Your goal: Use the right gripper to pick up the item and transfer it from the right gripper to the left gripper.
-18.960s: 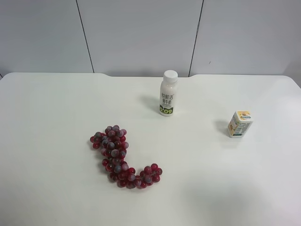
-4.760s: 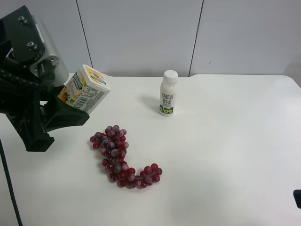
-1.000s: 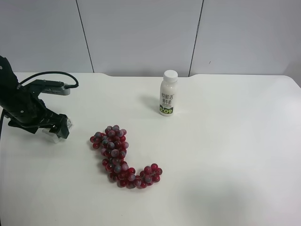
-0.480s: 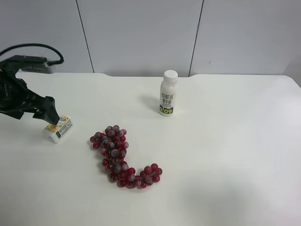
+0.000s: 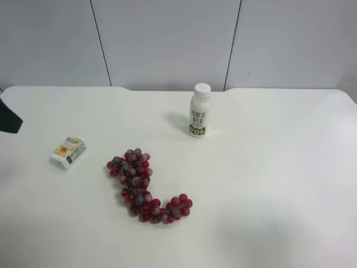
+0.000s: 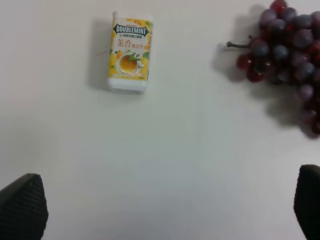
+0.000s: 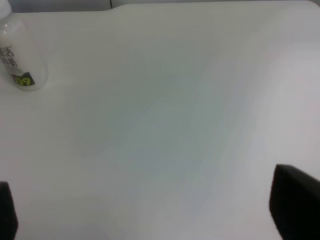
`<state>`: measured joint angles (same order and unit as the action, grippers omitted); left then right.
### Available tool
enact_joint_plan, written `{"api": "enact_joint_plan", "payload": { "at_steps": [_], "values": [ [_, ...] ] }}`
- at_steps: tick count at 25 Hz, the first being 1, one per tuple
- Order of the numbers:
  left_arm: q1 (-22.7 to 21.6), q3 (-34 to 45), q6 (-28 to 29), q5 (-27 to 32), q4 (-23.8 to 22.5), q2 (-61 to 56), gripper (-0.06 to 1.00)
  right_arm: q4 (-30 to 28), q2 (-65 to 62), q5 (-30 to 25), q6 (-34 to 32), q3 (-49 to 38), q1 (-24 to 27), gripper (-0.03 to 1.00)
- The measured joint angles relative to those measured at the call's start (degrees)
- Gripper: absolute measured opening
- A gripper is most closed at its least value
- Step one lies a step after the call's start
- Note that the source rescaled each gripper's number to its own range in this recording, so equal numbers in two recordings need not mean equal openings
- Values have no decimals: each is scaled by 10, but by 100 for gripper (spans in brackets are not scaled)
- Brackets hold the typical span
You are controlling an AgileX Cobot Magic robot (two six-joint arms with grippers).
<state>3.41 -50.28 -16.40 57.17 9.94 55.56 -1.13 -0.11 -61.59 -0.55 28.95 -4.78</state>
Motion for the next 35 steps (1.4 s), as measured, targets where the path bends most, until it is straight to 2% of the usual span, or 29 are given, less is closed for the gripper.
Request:
{"api": "enact_joint_plan", "payload": {
  "at_steps": [4,6,14,24,30,35],
  "values": [
    [0,0,20,87,0,-90,100,0,0,0,0,0,0,100],
    [0,0,24,113,0,-134,100,0,0,0,0,0,0,100],
    [0,43,70,123,0,-295,100,0,0,0,0,0,0,100],
    [0,143,74,127,0,-484,100,0,0,0,0,0,0,100],
    [0,147,74,127,-5,-549,100,0,0,0,0,0,0,100],
    [0,152,74,121,-8,-559,100,0,0,0,0,0,0,100]
  ]
}}
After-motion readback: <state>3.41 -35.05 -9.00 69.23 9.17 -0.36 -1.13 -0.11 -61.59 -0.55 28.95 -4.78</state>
